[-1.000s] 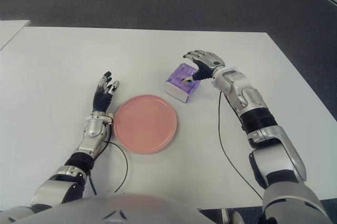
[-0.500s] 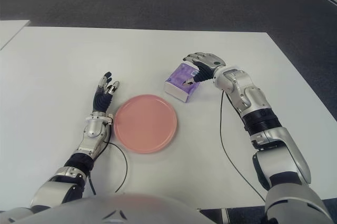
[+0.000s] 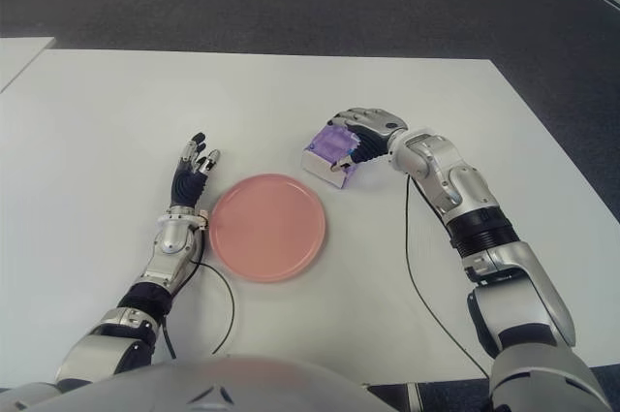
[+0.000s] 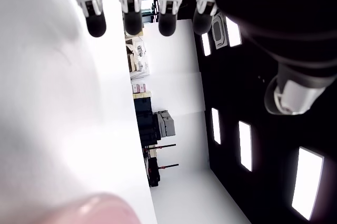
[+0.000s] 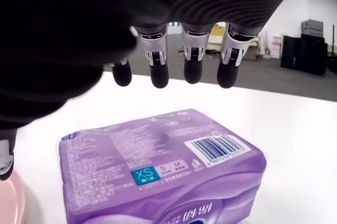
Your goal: Put the tissue paper into the plate.
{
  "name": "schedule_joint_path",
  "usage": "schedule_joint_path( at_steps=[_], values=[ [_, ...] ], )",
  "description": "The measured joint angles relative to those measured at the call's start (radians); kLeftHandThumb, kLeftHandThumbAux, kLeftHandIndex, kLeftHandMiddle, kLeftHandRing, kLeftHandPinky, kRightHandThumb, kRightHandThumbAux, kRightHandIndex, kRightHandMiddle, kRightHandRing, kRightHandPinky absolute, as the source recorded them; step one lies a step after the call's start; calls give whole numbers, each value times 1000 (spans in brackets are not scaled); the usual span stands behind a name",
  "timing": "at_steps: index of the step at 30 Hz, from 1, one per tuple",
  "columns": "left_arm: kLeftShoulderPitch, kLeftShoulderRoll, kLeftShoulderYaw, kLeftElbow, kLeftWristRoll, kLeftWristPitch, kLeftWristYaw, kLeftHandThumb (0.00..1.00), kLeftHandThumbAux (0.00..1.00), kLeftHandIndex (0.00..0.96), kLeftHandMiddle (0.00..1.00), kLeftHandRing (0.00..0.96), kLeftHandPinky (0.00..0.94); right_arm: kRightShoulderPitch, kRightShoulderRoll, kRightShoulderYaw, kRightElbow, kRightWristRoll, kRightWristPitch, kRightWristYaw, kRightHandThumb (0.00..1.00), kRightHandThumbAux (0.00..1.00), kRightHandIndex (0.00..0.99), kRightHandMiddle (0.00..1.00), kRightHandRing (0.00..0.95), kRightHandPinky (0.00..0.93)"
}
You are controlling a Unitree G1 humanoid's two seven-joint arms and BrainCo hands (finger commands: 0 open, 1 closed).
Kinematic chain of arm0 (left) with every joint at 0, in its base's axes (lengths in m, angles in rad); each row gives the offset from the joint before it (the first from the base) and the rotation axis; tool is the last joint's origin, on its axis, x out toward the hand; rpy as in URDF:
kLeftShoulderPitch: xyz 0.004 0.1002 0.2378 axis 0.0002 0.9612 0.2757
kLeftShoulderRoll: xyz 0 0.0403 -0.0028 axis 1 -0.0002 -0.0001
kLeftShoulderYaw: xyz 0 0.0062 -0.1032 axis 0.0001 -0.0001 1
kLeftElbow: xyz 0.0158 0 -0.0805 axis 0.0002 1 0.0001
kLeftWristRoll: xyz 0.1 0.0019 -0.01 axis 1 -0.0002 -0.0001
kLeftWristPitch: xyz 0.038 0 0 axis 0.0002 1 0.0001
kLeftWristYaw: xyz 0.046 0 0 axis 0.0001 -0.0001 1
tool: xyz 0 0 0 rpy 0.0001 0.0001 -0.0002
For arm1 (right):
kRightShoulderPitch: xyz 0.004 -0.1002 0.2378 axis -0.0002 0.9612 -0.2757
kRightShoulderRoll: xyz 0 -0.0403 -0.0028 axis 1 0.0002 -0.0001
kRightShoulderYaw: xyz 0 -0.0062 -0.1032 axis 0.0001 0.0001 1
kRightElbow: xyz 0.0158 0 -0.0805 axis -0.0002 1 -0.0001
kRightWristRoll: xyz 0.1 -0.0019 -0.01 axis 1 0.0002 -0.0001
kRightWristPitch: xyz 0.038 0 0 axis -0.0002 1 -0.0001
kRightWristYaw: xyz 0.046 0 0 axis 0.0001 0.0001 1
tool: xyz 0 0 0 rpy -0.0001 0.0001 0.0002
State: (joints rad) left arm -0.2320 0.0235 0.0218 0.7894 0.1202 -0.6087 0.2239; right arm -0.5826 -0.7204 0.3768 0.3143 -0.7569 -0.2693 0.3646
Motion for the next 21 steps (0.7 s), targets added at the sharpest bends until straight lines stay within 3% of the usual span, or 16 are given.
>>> schedule_joint_path(
  at_steps=[9,13,21],
  values=[
    [3,-1,0,0,-1,-10,0,0,448,0,0,0,0,-27,81,71,292,-48,-49,-219,0,354,0,0,0,0],
    [3,-1,0,3,-1,-18,0,0,443,0,0,0,0,-31,89,76,322,-41,-99,-281,0,333,0,0,0,0],
    [-3,0,0,22,0,-36,0,0,438,0,0,0,0,-45,88,80,351,-37,-162,-308,0,325,0,0,0,0]
  ],
)
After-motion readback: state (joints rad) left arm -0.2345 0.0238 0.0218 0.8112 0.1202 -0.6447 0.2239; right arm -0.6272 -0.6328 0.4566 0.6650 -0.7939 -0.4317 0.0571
